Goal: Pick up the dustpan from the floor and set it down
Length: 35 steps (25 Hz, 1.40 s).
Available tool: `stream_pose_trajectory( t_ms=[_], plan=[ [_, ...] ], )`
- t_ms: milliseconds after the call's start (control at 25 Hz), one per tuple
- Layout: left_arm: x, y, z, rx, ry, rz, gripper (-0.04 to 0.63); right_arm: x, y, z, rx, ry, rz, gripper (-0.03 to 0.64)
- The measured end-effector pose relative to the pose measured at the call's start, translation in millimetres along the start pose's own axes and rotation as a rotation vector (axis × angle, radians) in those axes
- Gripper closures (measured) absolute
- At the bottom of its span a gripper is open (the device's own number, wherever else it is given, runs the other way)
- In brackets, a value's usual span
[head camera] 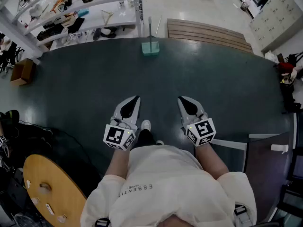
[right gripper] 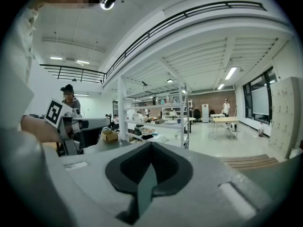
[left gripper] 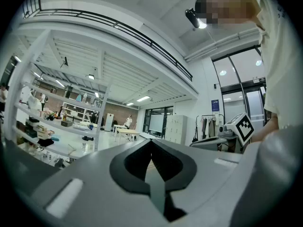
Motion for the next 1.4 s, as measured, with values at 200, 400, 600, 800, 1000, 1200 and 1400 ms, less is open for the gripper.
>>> stream_pose_trajectory(
  t_ms=[200,400,600,800,1000,1200,1400],
  plan=[
    [3.8,7.4,1.4,0.010,-0.006,0.008,0.581,9.4,-1.9,2.0,0.002,-0.007,0.004,0.624],
    [7.4,9.3,-1.0,0.019,0.016,-0.001,0.581,14.3,-2.6,1.2,0.002,-0.005,0.005,0.623],
    [14.3,9.2,-3.6,0.022,0.027,-0.016,0.581,16.5,-10.2,-0.6,0.054,-0.018,-0.022,0.623],
    [20.9,14.5,-4.9,0.015,0.029,-0.017,0.581,22.8,-17.6,1.7,0.069,0.000,-0.041,0.623],
    [30.1,33.8,-13.5,-0.004,0.034,-0.012,0.581,43.0,-25.1,2.7,0.069,0.022,-0.062,0.623],
    [47.5,82.4,-21.4,-0.012,0.023,-0.001,0.581,88.3,-31.1,8.9,0.076,0.031,-0.091,0.623],
    [75.5,143.0,-18.1,-0.009,0.016,-0.016,0.581,140.1,-33.4,26.0,0.085,0.036,-0.129,0.623]
  ],
)
Point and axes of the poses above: the fingertips, and each gripper's own axes: x forward along the fingers, y to its left, z out of its top, the point moved 8 cm from there along -x, backward along the fingers, and after that the axes turned 13 degrees about x, right-handed, at the moved point
